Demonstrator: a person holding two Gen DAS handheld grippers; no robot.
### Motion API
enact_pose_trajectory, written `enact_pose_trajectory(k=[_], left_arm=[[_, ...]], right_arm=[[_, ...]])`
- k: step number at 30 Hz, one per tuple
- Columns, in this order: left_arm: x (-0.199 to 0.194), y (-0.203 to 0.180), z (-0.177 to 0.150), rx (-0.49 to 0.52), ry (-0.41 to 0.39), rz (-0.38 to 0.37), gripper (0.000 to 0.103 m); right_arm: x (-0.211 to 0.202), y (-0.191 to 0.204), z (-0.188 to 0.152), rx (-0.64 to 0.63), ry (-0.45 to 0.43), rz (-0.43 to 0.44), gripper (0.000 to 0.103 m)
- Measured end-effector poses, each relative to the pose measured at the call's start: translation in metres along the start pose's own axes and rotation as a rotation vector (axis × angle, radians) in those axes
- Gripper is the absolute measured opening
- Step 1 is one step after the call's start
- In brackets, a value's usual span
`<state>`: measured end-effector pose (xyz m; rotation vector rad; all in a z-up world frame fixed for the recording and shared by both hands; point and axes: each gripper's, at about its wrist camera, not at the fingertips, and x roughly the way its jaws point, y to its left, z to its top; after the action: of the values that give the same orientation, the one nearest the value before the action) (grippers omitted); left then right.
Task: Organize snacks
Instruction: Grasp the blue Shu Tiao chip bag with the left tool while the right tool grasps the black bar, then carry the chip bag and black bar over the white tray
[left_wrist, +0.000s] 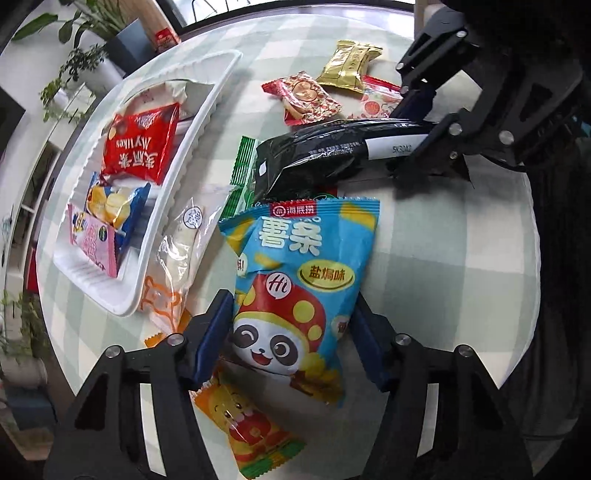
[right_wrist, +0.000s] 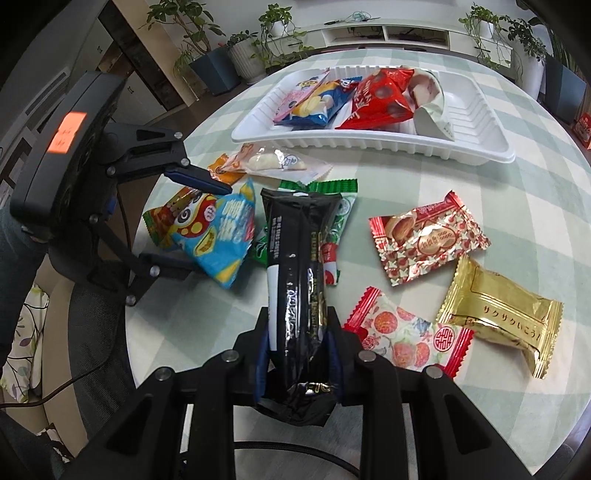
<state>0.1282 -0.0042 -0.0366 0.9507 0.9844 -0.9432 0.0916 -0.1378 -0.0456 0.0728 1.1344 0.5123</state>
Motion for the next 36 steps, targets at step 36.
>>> enact_pose_trajectory(k=[36], left_arm=[[-0.040,0.026,-0.034,-0.600,-0.206,-0.178,0.045]], right_arm=[[-0.025,0.006,-0.001,0.032,-0.059,0.004,0.024]])
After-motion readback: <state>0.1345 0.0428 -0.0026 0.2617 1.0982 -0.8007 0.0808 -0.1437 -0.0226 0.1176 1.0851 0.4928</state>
